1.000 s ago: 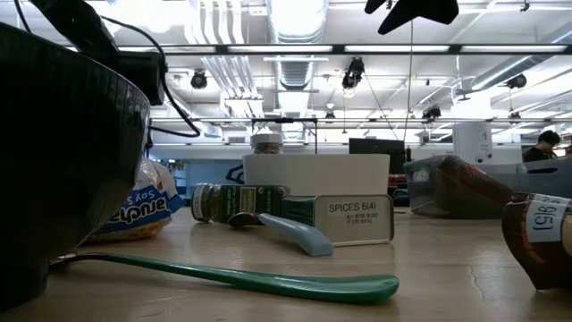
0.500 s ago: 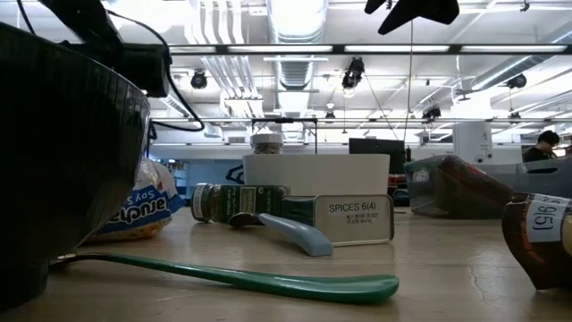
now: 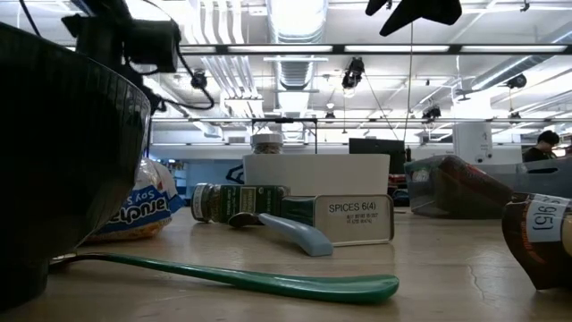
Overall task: Pick & Place Food Item
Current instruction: Put the blue noodle pack into the black bin
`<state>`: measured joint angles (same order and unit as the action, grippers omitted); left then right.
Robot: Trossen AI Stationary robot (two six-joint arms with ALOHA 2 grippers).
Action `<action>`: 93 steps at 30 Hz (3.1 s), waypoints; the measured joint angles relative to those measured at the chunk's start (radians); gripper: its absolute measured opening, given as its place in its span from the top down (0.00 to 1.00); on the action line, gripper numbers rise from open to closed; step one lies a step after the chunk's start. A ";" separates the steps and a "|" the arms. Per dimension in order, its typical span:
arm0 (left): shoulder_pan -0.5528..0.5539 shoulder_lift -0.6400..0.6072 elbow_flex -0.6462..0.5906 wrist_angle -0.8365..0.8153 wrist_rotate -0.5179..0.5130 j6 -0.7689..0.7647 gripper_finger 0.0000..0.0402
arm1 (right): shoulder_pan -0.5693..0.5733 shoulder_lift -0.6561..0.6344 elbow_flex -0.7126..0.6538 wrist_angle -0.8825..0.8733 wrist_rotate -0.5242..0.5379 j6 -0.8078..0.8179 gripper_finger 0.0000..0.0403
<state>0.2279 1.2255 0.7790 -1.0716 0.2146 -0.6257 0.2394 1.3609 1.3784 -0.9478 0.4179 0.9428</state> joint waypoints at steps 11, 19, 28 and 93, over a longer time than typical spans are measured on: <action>-0.046 -0.011 0.182 -0.006 -0.005 -0.063 0.37 | 0.000 0.003 -0.015 -0.015 -0.052 0.105 0.51; -0.325 -0.013 0.256 0.025 -0.042 -0.105 0.37 | 0.000 0.042 -0.020 -0.003 -0.055 0.150 0.51; -0.530 -0.001 0.238 0.217 -0.135 -0.193 0.39 | 0.000 0.074 -0.020 0.079 -0.062 0.157 0.51; -0.465 0.333 0.303 0.440 -0.061 -0.108 1.00 | 0.117 0.050 -0.021 0.085 -0.053 0.170 0.51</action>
<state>-0.2371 1.5582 1.0824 -0.6317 0.1537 -0.7338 0.3566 1.4113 1.3575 -0.8631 0.3647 1.1127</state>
